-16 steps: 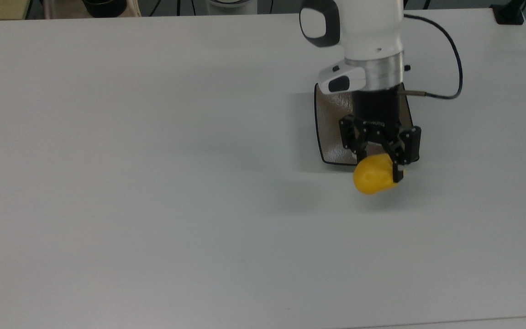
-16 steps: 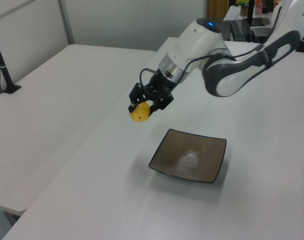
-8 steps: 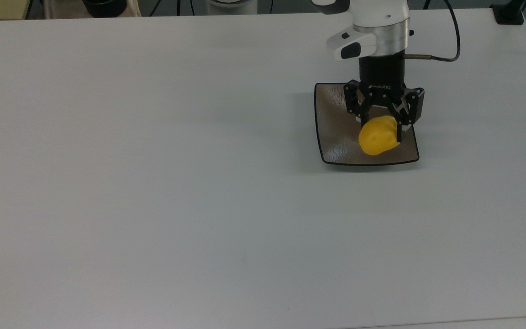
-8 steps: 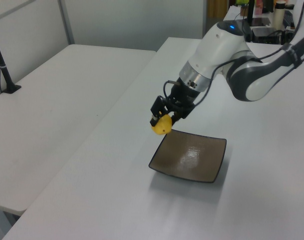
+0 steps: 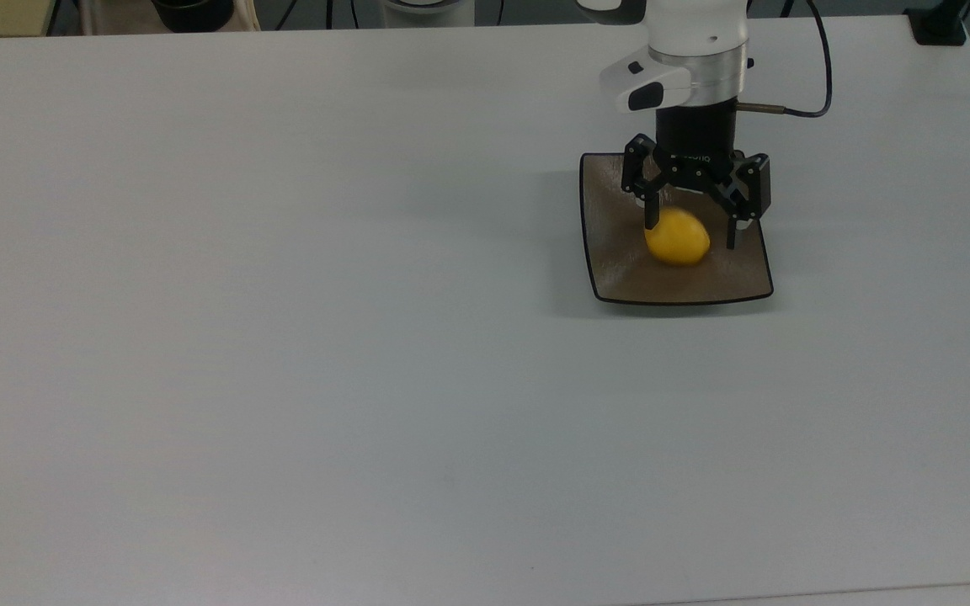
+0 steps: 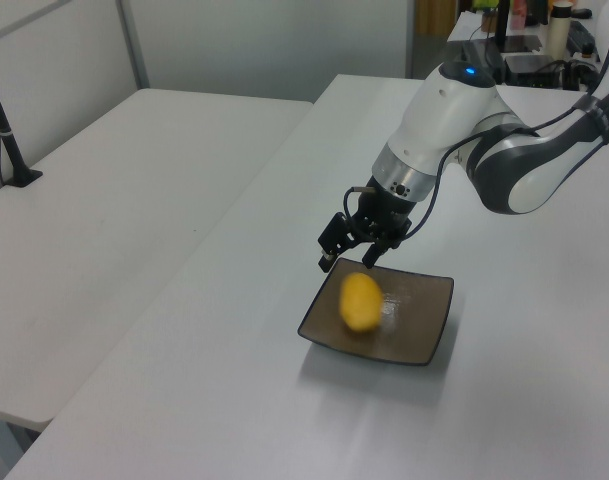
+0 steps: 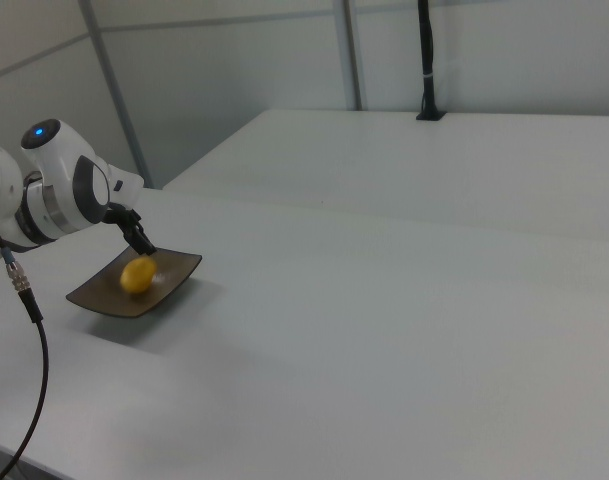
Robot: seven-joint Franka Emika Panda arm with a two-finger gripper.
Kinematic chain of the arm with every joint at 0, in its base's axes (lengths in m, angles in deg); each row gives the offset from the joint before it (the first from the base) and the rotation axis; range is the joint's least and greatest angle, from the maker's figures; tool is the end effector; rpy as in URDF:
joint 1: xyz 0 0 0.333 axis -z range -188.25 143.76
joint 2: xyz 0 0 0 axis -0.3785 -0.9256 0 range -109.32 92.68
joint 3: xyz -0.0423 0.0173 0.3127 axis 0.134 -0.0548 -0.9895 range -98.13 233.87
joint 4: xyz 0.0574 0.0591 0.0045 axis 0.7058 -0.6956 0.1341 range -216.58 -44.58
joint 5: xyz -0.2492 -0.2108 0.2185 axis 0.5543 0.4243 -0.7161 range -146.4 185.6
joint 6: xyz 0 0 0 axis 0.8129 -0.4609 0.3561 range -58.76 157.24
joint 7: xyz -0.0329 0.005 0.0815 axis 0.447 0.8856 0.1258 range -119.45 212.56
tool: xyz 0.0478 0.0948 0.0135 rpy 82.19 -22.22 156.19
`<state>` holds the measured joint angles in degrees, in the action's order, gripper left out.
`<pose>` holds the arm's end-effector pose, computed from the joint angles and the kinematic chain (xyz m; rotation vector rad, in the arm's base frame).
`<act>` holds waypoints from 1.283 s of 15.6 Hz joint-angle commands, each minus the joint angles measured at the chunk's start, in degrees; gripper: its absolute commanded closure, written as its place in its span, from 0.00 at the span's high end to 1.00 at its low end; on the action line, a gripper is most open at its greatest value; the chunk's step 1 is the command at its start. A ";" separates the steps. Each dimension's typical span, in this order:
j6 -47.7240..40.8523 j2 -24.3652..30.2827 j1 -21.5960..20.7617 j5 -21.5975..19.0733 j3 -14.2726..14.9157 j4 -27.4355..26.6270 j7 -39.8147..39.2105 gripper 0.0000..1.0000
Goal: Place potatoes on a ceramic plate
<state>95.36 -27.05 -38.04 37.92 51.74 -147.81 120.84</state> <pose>0.5670 0.3464 0.3994 -2.6768 0.7208 -0.5605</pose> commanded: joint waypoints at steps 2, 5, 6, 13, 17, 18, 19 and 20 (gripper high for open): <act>-2.55 1.85 1.03 -0.39 -0.75 -0.88 -1.77 1.00; -7.11 3.69 2.00 -0.47 -0.75 -0.96 -5.62 1.00; -9.22 4.57 2.35 -1.08 -0.75 -1.14 -8.43 1.00; -29.33 12.30 5.69 -19.19 2.32 -1.05 -44.28 1.00; -38.40 15.03 6.74 -19.20 6.71 -1.31 -58.52 1.00; -40.24 15.91 6.92 -19.20 7.94 -1.23 -60.73 1.00; -41.57 16.78 7.10 -19.28 9.09 -1.23 -62.14 1.00; -42.71 17.58 7.79 -19.37 9.97 -1.14 -63.20 1.00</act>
<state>56.62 -13.26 -31.03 20.09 58.78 -147.62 63.57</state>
